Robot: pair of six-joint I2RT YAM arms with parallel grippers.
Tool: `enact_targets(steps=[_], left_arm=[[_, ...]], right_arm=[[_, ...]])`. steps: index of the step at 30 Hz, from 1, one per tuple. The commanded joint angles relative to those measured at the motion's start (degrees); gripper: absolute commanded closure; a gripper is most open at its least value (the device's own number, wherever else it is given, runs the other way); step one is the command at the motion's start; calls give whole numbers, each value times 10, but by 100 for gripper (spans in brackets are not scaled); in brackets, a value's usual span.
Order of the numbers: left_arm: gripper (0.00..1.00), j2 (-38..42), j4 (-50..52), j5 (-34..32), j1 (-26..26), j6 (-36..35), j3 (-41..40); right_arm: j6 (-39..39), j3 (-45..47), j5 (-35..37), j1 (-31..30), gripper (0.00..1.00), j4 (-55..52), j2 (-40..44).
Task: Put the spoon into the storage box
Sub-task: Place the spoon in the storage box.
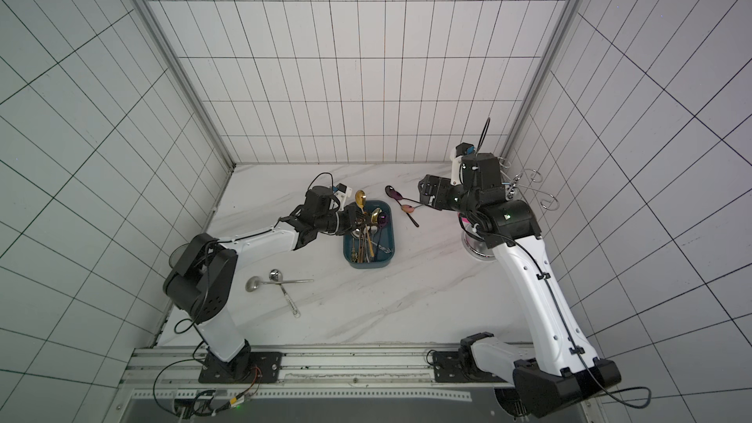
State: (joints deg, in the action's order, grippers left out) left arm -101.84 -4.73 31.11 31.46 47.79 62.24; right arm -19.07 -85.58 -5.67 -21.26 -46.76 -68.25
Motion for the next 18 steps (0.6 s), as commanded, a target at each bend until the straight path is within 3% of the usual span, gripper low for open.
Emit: enact_targets(steps=[1,11,15,18], left_arm=[[98,-17,0,-3,2,-2,-4],[86,-59,32,-1,0,-14,25],[60,-47,52,-12,1,-18,32],[49,-26,59,-16,0,-18,31]], right_arm=[[34,24,16,10,1,-11,6],[34,77,-13,41,1,2,26],[32,71,-31,48,1,-13,9],[37,71,-56,48,1,-4,2]])
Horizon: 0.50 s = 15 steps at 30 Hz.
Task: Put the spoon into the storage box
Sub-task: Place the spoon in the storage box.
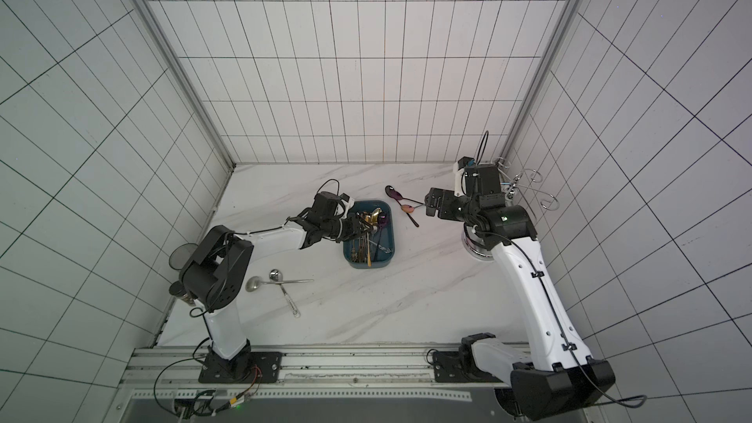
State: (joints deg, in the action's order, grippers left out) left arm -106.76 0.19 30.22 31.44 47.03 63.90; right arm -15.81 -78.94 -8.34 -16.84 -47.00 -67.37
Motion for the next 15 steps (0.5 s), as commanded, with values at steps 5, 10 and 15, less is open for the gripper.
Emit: enact_targets(steps=[5,10,15], left_arm=[[44,68,17,-14,-2,-15,10],[40,112,22,-22,-19,-29,6],[37,156,30,-28,-54,-57,-1]], right_arm=[[29,-11,-14,-7,1,-6,-11],[73,-54,38,-51,1,-44,-39],[108,-90,99,-110,1,-69,-79]])
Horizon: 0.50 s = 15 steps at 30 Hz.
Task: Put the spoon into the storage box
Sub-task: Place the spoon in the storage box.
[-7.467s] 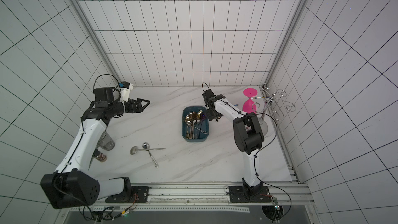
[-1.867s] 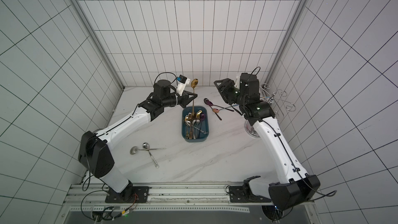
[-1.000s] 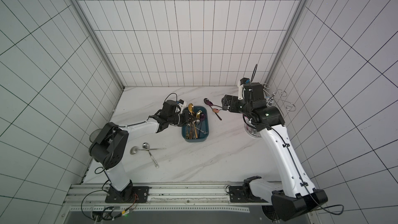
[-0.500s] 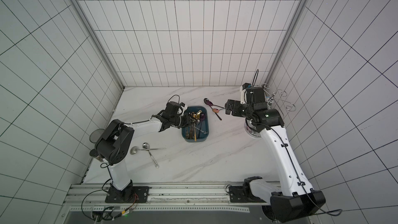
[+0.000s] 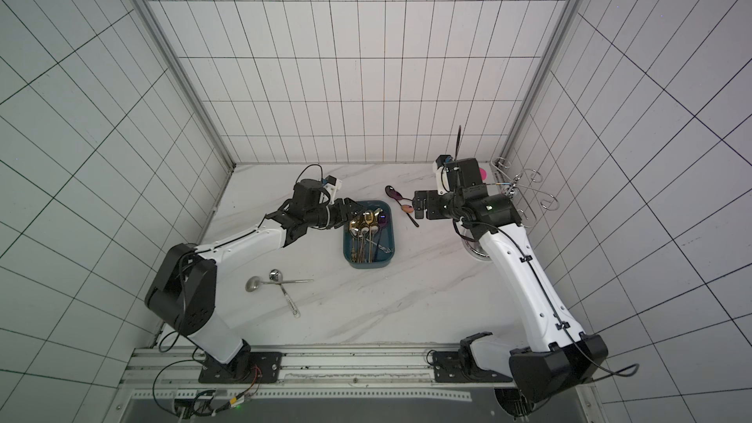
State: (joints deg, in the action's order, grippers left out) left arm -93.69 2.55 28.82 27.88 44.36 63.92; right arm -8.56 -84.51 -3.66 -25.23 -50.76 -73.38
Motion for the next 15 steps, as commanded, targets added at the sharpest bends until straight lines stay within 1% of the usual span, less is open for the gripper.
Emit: enact_targets(steps=[1,7,12,14,15], left_arm=[[36,33,11,-14,-24,-43,0],[24,89,38,-18,-74,-123,-7],[14,134,55,-11,-134,-173,-16],[9,151,57,-8,-159,-184,-24],[9,159,59,-4,-174,-187,-27]], right_arm=[[38,-41,65,-33,1,-36,-27],[55,-76,95,-60,0,-45,-86],[63,-115,113,-60,3,-58,-150],[65,-132,125,-60,3,-64,-180],[64,-142,132,-60,4,-69,-196]])
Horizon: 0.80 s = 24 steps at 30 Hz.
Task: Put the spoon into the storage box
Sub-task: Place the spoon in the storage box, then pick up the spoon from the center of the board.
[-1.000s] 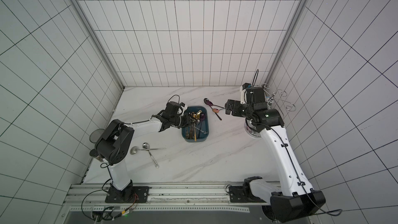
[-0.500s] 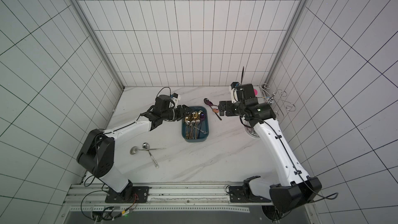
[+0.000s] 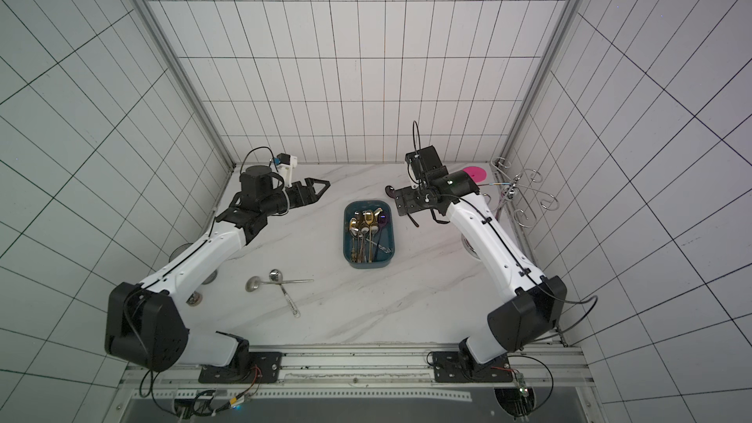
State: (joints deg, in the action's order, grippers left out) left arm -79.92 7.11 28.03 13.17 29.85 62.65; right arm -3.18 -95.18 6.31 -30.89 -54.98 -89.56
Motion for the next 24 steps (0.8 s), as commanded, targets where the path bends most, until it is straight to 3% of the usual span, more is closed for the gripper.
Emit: enact_targets(steps=[1,6,13,24], left_arm=[[7,29,16,5,-41,-45,-16],[1,62,18,8,-98,-59,-33],[1,87,7,23,-151,-44,-53],[1,94,0,21,-181,-39,-63]], right_arm=[[8,-43,35,-4,5,-31,-49],[2,-82,39,-1,8,-43,-134],[-21,-146,42,16,14,-62,-243],[-29,-203,79,21,19,-60,-367]])
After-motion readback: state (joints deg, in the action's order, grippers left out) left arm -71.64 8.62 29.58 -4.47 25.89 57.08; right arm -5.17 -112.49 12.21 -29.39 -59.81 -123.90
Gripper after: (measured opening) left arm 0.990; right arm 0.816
